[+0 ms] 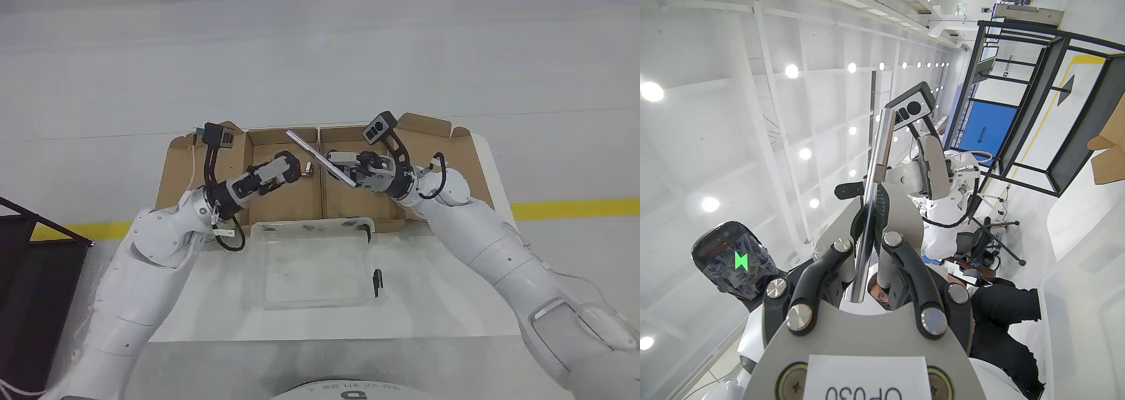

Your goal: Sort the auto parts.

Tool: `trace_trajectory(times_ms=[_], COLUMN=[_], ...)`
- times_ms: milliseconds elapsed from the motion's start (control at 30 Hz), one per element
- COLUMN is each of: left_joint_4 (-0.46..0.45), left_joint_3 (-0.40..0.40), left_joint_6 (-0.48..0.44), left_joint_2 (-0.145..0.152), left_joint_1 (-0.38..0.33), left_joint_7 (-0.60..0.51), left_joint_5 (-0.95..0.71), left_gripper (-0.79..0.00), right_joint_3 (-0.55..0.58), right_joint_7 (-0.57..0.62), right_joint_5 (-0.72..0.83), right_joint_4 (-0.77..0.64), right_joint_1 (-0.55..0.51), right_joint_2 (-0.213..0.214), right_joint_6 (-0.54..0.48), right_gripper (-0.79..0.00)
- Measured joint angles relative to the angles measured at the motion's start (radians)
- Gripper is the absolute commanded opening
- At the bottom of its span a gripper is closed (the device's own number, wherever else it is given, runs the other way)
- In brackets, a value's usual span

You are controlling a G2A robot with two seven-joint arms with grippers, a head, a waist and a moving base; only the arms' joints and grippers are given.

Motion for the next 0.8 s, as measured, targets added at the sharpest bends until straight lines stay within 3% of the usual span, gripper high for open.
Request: trace_trajectory(times_ms=[633, 800], left_joint_4=[0.086, 0.090], left_joint_3=[0.067, 0.076], left_joint_6=[0.093, 0.111], left_joint_2=[-0.031, -0.037], left_joint_1=[-0.086, -0.094], left_joint_7=[0.091, 0.087], left_joint_5=[0.021, 0.006], left_gripper=[0.000, -0.065], right_joint_3=[0.000, 0.000], right_joint_7=[0.000, 0.000], right_joint_5=[0.000, 0.000], right_joint_4=[0.000, 0.000], right_joint_1=[0.000, 0.000], right_joint_2=[0.000, 0.000], right_joint_6=[0.000, 0.000], right_gripper=[-0.785, -0.785])
